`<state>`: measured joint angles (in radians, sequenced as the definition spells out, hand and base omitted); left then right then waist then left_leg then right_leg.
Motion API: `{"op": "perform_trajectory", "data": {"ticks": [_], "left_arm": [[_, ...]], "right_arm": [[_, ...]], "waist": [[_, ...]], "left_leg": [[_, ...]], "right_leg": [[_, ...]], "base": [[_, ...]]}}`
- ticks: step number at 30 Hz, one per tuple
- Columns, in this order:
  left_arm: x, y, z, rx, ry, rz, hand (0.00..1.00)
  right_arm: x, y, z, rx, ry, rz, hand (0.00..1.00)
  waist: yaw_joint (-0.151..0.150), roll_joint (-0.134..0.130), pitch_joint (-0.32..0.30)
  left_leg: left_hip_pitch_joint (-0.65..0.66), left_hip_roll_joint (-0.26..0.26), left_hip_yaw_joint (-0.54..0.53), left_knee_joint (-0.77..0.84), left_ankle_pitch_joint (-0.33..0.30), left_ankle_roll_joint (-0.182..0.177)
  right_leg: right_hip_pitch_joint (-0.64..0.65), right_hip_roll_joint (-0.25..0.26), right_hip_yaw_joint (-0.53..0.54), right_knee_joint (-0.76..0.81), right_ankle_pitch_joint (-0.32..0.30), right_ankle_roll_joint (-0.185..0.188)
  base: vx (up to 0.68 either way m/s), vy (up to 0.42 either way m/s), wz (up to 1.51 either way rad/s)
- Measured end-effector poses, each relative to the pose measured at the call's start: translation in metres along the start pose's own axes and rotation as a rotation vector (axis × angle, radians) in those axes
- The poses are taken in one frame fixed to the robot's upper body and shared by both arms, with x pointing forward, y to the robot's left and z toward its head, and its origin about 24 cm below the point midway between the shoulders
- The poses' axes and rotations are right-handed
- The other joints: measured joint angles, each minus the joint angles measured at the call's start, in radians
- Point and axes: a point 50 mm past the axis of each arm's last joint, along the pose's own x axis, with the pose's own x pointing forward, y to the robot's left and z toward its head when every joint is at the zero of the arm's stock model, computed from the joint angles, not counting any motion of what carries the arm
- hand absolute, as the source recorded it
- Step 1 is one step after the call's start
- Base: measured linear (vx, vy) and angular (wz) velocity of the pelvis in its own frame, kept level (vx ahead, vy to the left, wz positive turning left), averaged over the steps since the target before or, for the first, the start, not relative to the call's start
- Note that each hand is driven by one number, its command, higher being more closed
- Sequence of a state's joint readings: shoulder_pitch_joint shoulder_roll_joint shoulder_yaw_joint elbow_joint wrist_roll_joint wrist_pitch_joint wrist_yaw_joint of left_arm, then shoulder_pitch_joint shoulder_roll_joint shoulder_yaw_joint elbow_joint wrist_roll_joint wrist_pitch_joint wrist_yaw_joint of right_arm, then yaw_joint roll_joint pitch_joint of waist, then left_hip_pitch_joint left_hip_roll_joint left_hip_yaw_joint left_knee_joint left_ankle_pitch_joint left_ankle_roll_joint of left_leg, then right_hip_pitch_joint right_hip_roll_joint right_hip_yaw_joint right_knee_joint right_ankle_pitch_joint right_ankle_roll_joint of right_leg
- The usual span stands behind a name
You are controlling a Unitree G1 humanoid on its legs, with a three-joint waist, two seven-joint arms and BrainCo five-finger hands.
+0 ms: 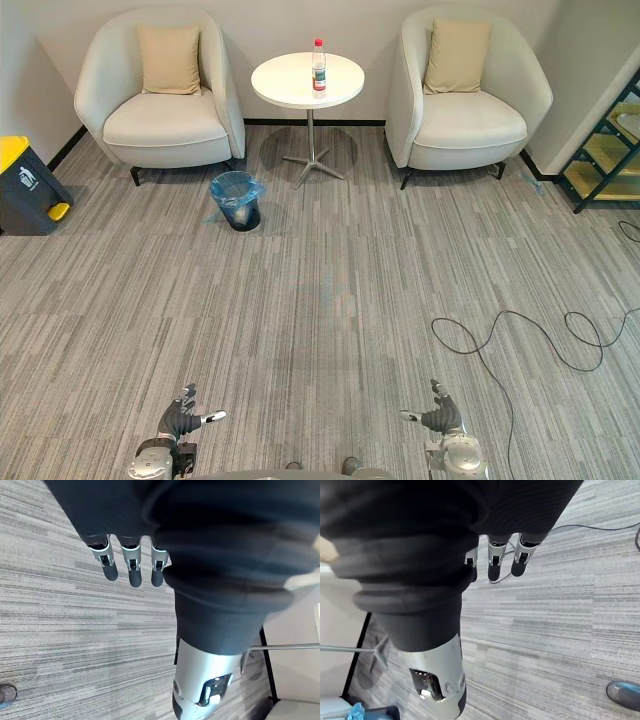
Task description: Gather rubbish on tea table into small bin, then transfer packed bag to large trash can.
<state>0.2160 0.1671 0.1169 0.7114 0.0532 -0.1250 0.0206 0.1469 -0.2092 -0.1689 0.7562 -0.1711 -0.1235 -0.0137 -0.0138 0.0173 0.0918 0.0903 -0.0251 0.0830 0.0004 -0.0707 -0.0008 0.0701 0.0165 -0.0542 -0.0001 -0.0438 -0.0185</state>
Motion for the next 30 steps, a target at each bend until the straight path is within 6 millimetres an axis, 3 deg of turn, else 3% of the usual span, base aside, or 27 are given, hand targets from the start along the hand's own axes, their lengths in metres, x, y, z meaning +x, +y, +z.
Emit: {"op": "perform_trajectory", "data": {"ticks": [16, 20, 23, 25, 26, 28, 30], "left_arm": [[-0.008, 0.011, -0.012, -0.026, 0.032, 0.029, 0.00], [-0.007, 0.005, 0.000, -0.043, -0.021, 0.028, 0.00], [-0.005, 0.001, 0.012, -0.053, -0.070, 0.034, 0.00], [-0.005, -0.002, 0.019, -0.061, -0.097, 0.029, 0.00], [-0.005, -0.003, 0.021, -0.059, -0.106, 0.023, 0.00], [-0.002, -0.005, 0.029, -0.046, -0.131, 0.011, 0.00], [0.000, -0.006, 0.034, -0.019, -0.147, -0.002, 0.00]], "right_arm": [[-0.003, -0.025, -0.002, 0.029, 0.006, -0.084, 0.00], [-0.001, -0.022, 0.002, 0.058, -0.003, -0.085, 0.00], [0.004, -0.018, 0.010, 0.094, -0.025, -0.080, 0.00], [0.006, -0.016, 0.015, 0.107, -0.034, -0.079, 0.00], [0.007, -0.016, 0.017, 0.110, -0.039, -0.079, 0.00], [0.007, -0.011, 0.016, 0.138, -0.034, -0.071, 0.00], [0.006, -0.001, 0.015, 0.148, -0.023, -0.050, 0.00]], "waist": [[-0.011, 0.000, 0.001], [-0.008, 0.005, 0.004], [0.001, 0.012, 0.016], [0.002, 0.020, 0.024], [0.000, 0.020, 0.028], [-0.001, 0.022, 0.043], [-0.001, 0.009, 0.066]], "left_leg": [[-0.008, 0.012, 0.011, -0.017, -0.002, -0.002], [-0.028, 0.015, 0.031, -0.018, -0.007, -0.005], [-0.069, 0.022, 0.047, 0.032, -0.046, 0.007], [-0.096, 0.023, 0.056, 0.087, -0.093, 0.011], [-0.102, 0.020, 0.056, 0.107, -0.116, 0.015], [-0.083, 0.017, 0.052, 0.126, -0.158, 0.030], [-0.030, 0.015, 0.050, 0.131, -0.197, 0.039]], "right_leg": [[-0.021, 0.014, 0.005, -0.006, 0.001, -0.002], [-0.041, 0.017, 0.019, -0.006, 0.001, -0.002], [-0.076, 0.020, 0.032, 0.016, -0.018, 0.008], [-0.139, 0.013, 0.032, 0.144, -0.091, 0.028], [-0.176, 0.004, 0.025, 0.237, -0.133, 0.060], [-0.300, -0.028, -0.039, 0.525, -0.180, 0.104], [-0.409, -0.076, -0.121, 0.714, -0.236, 0.075]], "base": [[0.00, -0.006, -0.01], [0.04, -0.013, -0.11], [0.04, -0.001, -0.19], [0.08, 0.016, -0.12], [0.08, 0.026, -0.12], [0.16, 0.029, -0.05], [0.29, 0.008, -0.04]]}}
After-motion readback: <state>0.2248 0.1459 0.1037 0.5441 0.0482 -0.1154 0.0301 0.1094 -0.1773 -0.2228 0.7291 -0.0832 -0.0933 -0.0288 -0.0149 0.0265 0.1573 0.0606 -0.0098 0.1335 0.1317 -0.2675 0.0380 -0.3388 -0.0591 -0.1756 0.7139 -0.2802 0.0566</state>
